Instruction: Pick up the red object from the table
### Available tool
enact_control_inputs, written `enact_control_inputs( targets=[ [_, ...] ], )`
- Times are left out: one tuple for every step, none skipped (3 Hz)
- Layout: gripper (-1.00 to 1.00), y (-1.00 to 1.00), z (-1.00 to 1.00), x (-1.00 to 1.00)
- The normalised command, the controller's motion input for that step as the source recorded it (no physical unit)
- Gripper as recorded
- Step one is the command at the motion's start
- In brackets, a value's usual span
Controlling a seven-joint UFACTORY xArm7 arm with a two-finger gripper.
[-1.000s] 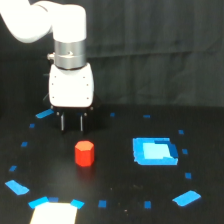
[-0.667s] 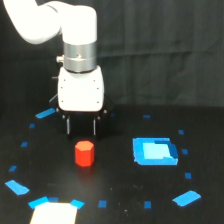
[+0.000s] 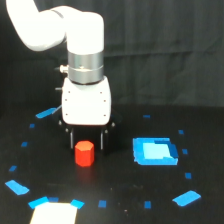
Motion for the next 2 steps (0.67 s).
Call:
enact_control_inputs(
  targets=[
    [-1.00, -0.12, 0.07, 0.04],
    [-0.68, -0.45, 1.00, 0.03]
  ],
)
